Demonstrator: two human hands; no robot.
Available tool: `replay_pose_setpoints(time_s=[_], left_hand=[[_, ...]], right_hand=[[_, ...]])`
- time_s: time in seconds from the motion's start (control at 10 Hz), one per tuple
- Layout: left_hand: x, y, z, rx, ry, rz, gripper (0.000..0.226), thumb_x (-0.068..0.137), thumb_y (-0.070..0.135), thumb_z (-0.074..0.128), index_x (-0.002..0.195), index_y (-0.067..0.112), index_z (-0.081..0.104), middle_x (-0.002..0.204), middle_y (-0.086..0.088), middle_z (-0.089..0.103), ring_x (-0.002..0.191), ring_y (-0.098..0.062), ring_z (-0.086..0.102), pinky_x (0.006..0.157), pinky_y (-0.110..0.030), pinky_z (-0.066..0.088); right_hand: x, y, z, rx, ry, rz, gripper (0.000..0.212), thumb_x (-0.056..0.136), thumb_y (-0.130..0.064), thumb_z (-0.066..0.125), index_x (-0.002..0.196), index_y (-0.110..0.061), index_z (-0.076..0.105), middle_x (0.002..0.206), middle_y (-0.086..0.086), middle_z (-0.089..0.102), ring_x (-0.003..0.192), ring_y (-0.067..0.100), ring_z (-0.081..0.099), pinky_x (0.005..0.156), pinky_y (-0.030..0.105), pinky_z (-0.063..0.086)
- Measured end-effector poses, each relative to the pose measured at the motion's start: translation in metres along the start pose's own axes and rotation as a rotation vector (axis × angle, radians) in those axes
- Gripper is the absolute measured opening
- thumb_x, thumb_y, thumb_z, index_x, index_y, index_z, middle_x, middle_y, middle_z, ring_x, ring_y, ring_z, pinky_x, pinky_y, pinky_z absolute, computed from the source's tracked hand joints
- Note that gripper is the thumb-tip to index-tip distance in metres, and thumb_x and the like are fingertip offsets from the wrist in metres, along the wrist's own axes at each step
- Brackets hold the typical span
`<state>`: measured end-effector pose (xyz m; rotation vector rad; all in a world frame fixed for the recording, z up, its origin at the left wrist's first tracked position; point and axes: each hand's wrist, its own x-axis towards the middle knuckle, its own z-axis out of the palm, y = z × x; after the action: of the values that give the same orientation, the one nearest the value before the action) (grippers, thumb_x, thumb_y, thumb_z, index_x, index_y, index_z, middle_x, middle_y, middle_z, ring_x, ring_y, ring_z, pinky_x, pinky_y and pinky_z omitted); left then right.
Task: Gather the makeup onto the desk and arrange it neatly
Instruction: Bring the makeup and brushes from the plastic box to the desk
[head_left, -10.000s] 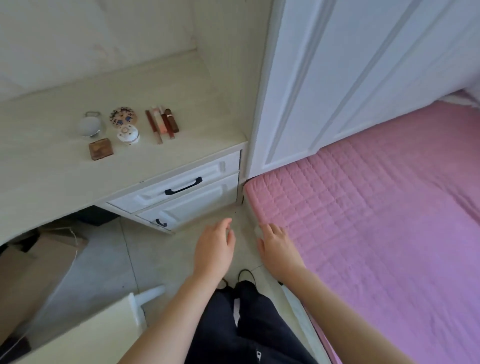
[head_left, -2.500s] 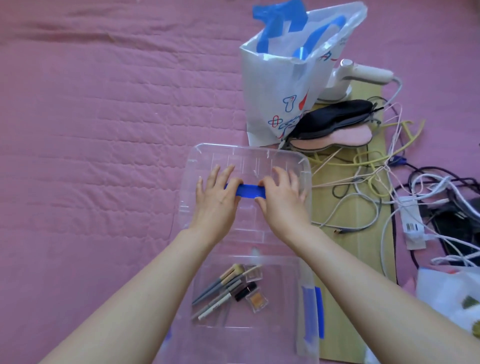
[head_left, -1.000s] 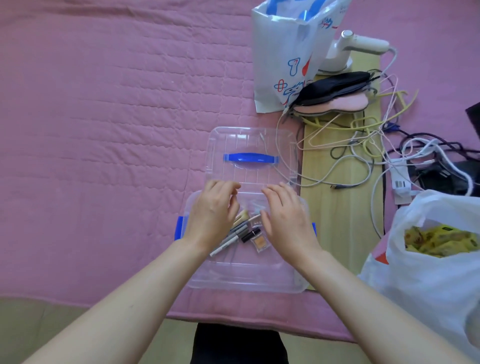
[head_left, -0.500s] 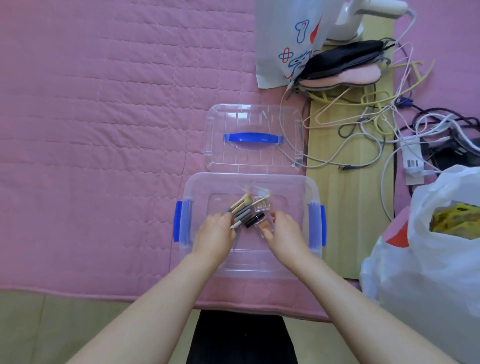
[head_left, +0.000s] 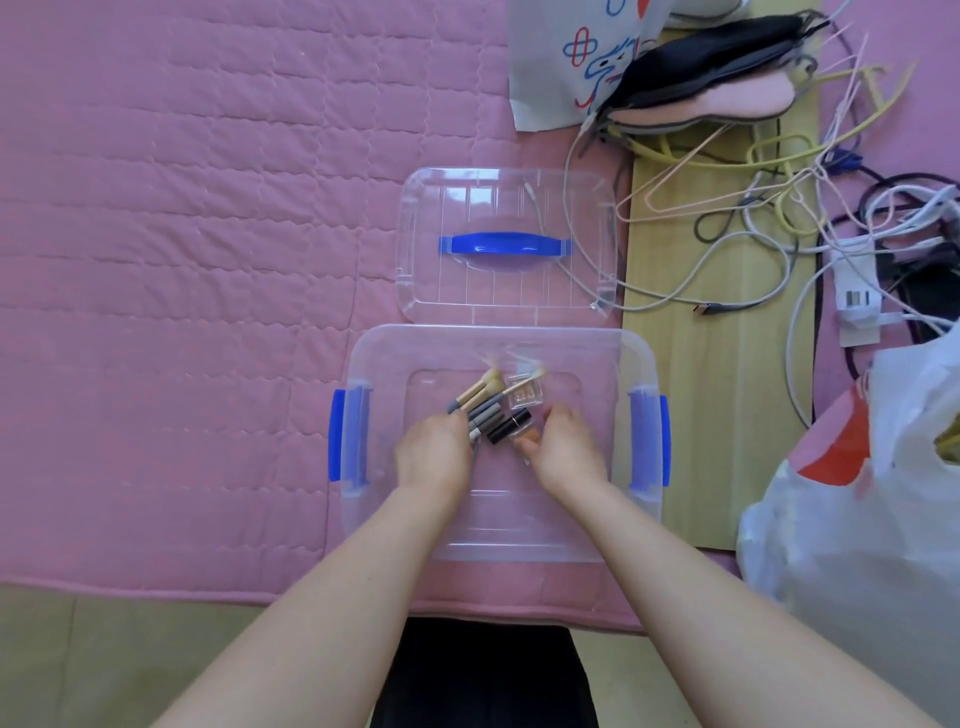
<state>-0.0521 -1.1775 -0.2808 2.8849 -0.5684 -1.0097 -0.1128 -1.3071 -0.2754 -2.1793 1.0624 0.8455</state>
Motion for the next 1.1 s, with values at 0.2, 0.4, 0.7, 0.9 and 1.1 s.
replay_pose_setpoints(time_s=[0.2, 0.4, 0.7, 0.9, 1.1], left_hand=[[0.005, 0.006, 0.005, 0.199, 0.007, 0.05, 0.018, 0.091, 0.011, 0.047, 0.1, 0.017, 0.061, 0.102, -0.005, 0.065, 0.096, -0.031, 0.063, 0.062, -0.03, 0.034], [0.006, 0.014, 0.008, 0.211, -0.072, 0.024, 0.024, 0.085, 0.003, 0.05, 0.099, 0.017, 0.065, 0.103, -0.004, 0.066, 0.098, -0.03, 0.062, 0.068, -0.032, 0.045], [-0.003, -0.007, -0.004, -0.287, -0.084, -0.102, 0.024, 0.088, 0.018, 0.049, 0.105, 0.002, 0.057, 0.107, -0.019, 0.061, 0.097, -0.039, 0.058, 0.071, -0.038, 0.044], [-0.002, -0.013, -0.003, -0.319, -0.085, -0.068, 0.026, 0.09, 0.014, 0.045, 0.113, 0.005, 0.052, 0.107, -0.023, 0.062, 0.098, -0.042, 0.056, 0.072, -0.039, 0.043], [0.003, -0.006, 0.0, -0.216, -0.043, 0.001, 0.025, 0.092, 0.023, 0.05, 0.113, 0.008, 0.052, 0.11, -0.018, 0.061, 0.1, -0.038, 0.058, 0.077, -0.043, 0.047]], right_hand=[[0.005, -0.005, 0.006, -0.047, 0.042, 0.001, 0.055, 0.084, -0.034, 0.069, 0.122, -0.006, 0.041, 0.128, 0.015, 0.047, 0.119, 0.037, 0.045, 0.09, 0.04, 0.042], [0.007, 0.001, 0.012, -0.034, 0.036, 0.03, 0.05, 0.084, -0.032, 0.068, 0.119, -0.008, 0.042, 0.126, 0.014, 0.048, 0.118, 0.035, 0.047, 0.087, 0.04, 0.044], [0.005, 0.014, 0.005, -0.012, -0.084, -0.02, 0.026, 0.09, -0.01, 0.05, 0.114, -0.002, 0.044, 0.116, 0.021, 0.055, 0.105, 0.038, 0.055, 0.079, 0.038, 0.043], [-0.002, 0.009, -0.009, -0.079, 0.012, -0.264, 0.033, 0.085, 0.005, 0.035, 0.114, -0.009, 0.041, 0.113, 0.016, 0.046, 0.094, 0.035, 0.052, 0.073, 0.039, 0.044], [0.008, 0.001, 0.0, -0.216, 0.044, -0.538, 0.039, 0.099, -0.04, 0.032, 0.127, -0.015, 0.042, 0.12, 0.008, 0.053, 0.107, 0.029, 0.053, 0.082, 0.036, 0.042]])
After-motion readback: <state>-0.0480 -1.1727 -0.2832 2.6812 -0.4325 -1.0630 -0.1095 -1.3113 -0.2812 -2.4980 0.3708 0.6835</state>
